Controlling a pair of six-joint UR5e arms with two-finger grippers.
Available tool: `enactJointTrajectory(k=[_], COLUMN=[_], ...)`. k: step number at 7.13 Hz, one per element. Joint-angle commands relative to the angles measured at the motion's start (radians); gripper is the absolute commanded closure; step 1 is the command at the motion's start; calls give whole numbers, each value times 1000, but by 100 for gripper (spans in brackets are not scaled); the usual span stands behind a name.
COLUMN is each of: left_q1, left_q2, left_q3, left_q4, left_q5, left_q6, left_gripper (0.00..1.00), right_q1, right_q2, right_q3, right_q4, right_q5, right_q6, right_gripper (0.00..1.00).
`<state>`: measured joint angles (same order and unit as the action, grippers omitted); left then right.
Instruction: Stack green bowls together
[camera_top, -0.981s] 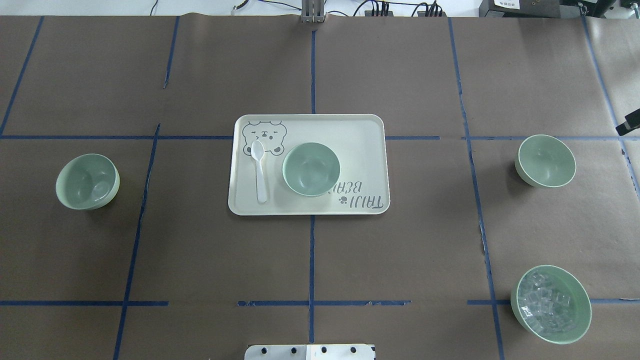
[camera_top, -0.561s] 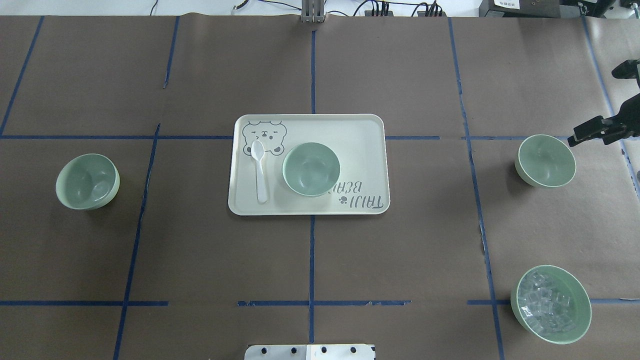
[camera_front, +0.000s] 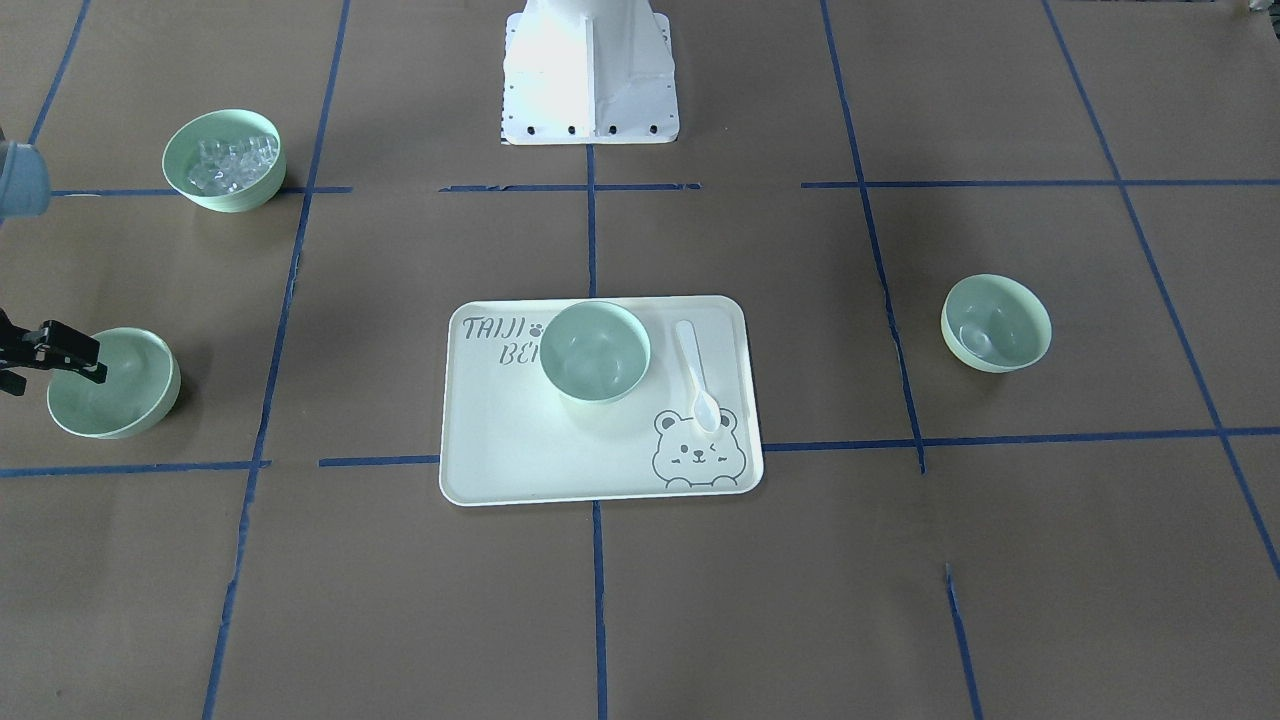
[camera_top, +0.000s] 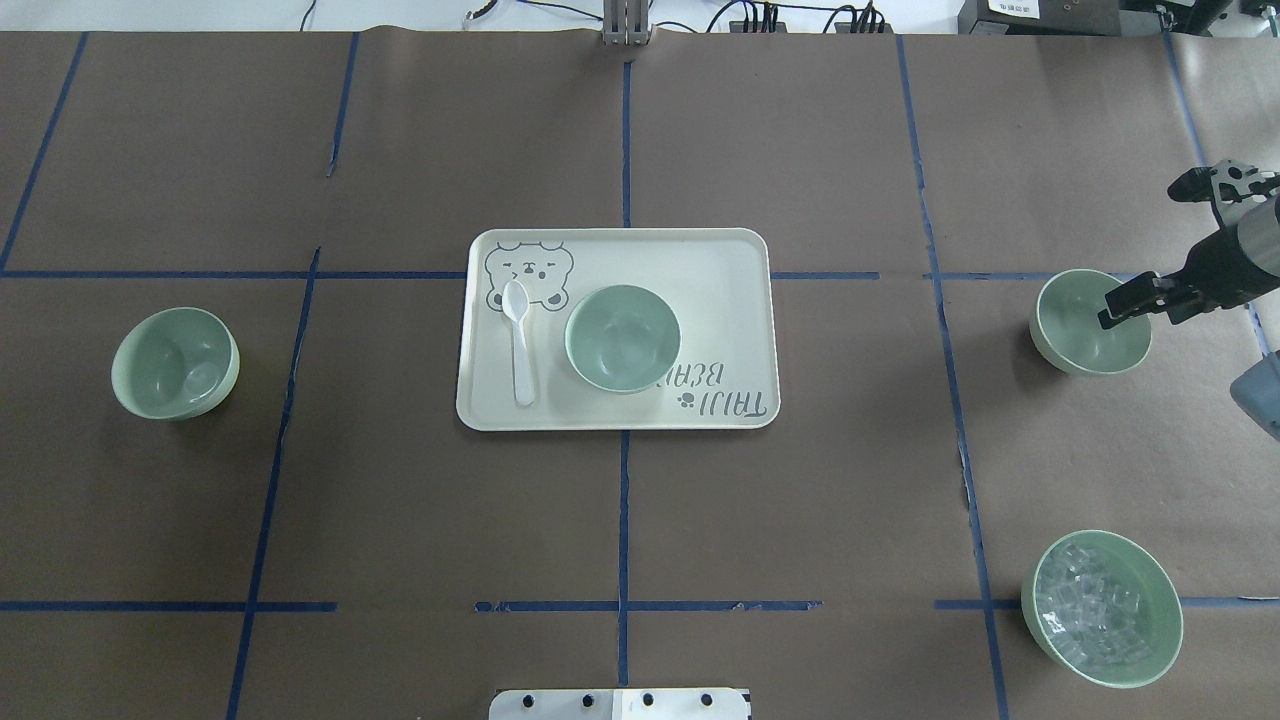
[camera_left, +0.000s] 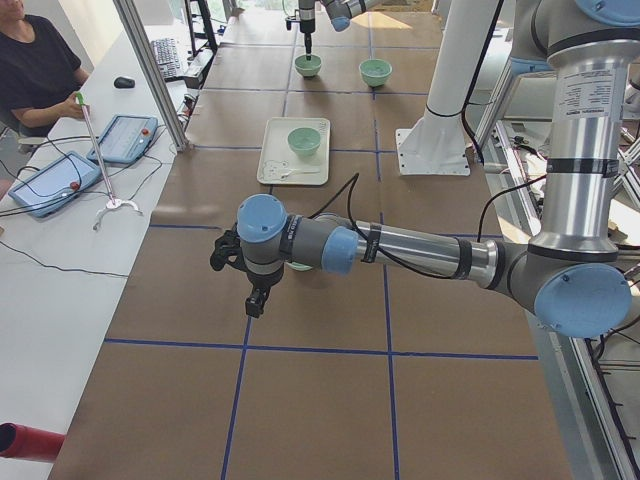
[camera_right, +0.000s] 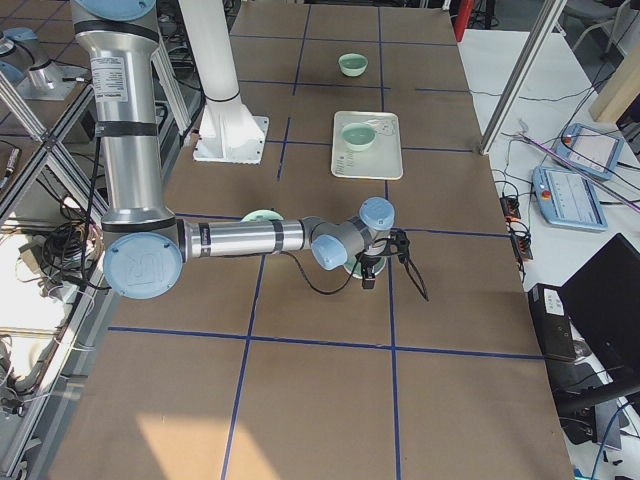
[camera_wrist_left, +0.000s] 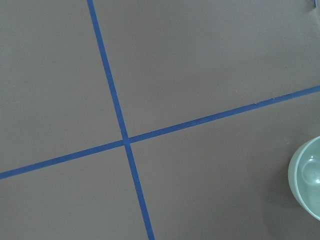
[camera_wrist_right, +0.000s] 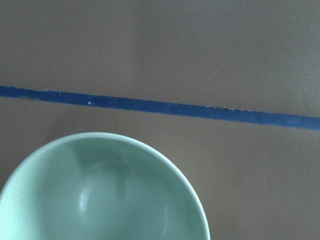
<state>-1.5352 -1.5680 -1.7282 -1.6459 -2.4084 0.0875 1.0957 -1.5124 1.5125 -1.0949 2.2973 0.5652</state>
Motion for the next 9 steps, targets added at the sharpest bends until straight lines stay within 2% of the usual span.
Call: enactJointTrajectory(k=[1, 2, 5, 6, 7, 8, 9], left_q1=[1, 1, 1, 1, 1, 1, 1], left_q2=[-1, -1, 0, 0, 0, 0, 0], left_q3=[-5, -5, -7, -8, -10, -14, -14], left_q4=[0, 0, 1, 3, 3, 5, 5], left_q5=[0, 0, 0, 0, -2, -18, -23], left_q6=[0, 0, 0, 0, 0, -2, 0], left_gripper=[0, 0, 0, 0, 0, 0, 0], right_q1=[-19, -19, -16, -14, -17, -101, -222], right_q2=[1, 3, 8, -2, 12, 49, 167], right_q3=[-21, -23, 4, 90, 162, 232, 254], right_q4=[0, -2, -3, -35, -66, -59, -54], right_q5=[-18, -21, -7, 1, 7, 19, -5], right_q6=[1, -1, 2, 21, 139, 317, 572], right_gripper=[42, 99, 100, 100, 100, 100, 100])
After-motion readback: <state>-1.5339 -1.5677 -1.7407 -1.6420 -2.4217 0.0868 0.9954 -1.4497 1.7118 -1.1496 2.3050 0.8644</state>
